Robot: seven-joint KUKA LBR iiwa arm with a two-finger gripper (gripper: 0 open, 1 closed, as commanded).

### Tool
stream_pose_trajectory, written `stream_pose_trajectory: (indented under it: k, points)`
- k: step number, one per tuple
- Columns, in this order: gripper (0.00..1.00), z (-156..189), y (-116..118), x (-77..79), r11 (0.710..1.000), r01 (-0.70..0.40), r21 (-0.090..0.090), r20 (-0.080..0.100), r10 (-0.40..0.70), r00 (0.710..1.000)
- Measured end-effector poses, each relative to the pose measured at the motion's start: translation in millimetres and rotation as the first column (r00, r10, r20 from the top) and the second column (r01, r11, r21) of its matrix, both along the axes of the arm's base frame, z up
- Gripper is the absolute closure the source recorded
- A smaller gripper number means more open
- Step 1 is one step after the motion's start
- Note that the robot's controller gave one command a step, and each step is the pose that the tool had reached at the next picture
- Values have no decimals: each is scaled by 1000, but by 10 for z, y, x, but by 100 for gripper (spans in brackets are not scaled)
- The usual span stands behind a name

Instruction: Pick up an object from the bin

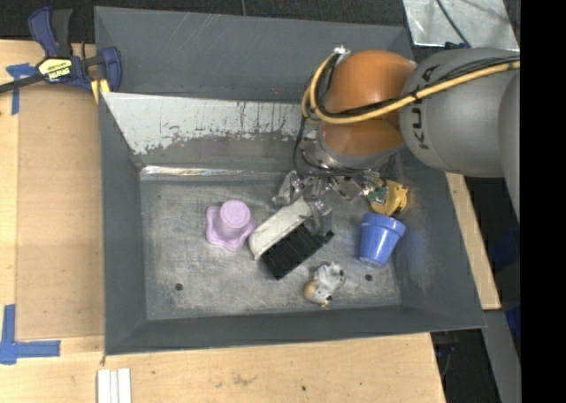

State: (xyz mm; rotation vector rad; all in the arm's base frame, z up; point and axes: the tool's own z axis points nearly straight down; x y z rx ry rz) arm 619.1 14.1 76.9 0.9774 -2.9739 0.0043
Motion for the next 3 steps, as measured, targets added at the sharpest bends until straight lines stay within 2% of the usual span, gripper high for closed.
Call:
stream_pose_trajectory:
  k: [1, 2, 3]
  points:
    - [100, 0, 0, 0, 1000, 1, 0, 0, -1, 1000]
    - [100, 127, 15, -12, 997, -78, 5, 6, 78, 997]
    - [100, 1454, 194, -151, 973, -232, 7, 12, 232, 973]
